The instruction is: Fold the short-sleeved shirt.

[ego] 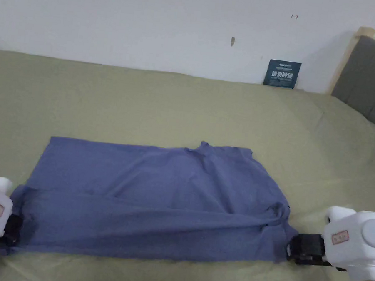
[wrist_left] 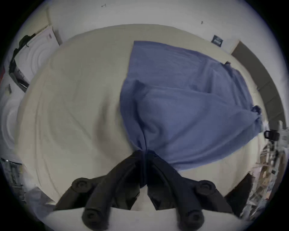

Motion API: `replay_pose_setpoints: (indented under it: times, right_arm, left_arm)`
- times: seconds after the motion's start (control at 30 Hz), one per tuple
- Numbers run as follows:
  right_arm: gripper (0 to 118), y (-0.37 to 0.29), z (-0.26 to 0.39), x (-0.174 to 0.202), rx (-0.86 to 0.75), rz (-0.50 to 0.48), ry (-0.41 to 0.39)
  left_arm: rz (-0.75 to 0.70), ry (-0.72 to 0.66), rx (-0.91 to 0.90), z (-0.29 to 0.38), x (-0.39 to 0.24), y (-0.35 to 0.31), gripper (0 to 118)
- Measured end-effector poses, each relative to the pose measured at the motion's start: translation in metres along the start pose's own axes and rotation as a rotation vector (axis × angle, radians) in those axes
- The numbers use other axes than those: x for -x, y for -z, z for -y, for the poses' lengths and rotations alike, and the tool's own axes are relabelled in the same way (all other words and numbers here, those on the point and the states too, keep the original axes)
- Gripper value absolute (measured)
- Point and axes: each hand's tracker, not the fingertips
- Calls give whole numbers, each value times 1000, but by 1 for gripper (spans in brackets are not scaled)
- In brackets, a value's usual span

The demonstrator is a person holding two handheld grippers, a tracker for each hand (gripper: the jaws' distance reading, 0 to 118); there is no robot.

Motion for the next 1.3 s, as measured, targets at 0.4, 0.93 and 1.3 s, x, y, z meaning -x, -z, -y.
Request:
replay_pose_setpoints:
  times: [0.4, 0.93, 1.3]
  right_arm:
    - [23, 51, -29, 0, 89, -25, 54]
    - [11, -36, -6, 2, 46, -76, -62]
    - [11, -53, 74, -10, 159, -78, -106]
  left_arm:
    - [13, -6, 25, -3, 6, -2, 8]
    - [113, 24, -14, 12, 21, -59, 8]
    - [128, 43, 77, 103, 23, -67, 8]
